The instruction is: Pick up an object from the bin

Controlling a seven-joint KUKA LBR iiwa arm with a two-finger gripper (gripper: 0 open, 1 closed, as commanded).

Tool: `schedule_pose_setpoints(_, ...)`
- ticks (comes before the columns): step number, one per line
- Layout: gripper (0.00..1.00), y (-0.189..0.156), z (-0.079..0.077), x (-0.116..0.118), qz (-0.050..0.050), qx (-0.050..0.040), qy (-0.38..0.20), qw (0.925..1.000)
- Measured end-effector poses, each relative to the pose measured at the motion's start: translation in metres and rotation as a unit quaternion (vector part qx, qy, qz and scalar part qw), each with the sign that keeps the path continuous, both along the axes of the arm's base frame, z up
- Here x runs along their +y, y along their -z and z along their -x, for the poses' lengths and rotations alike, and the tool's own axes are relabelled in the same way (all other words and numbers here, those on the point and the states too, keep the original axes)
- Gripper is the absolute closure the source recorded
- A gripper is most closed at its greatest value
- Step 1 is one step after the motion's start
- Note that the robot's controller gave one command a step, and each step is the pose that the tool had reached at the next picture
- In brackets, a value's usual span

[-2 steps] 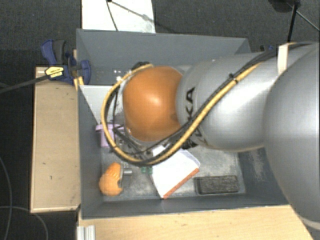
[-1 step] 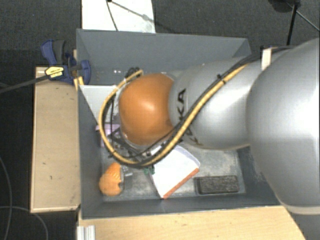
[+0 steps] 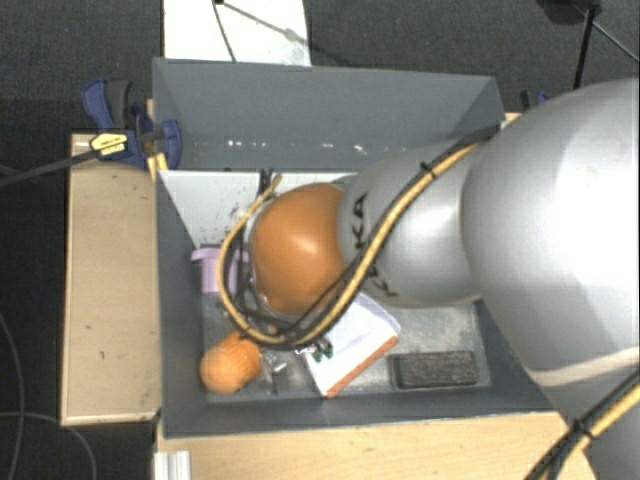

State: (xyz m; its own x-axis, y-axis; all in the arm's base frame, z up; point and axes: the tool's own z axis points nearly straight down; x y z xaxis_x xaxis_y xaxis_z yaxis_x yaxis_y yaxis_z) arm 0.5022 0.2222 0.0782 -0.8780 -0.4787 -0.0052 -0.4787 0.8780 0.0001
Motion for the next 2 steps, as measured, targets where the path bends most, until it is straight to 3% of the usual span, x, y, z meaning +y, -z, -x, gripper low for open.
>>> schedule_pose_setpoints(1,1.00,0.0023,0.0047,0.0045,0.004,0.0017,-0.049,0.9988)
schedule_pose_setpoints(2,1.00,0.0023,0.0048,0.0046,0.004,0.0020,-0.048,0.9989)
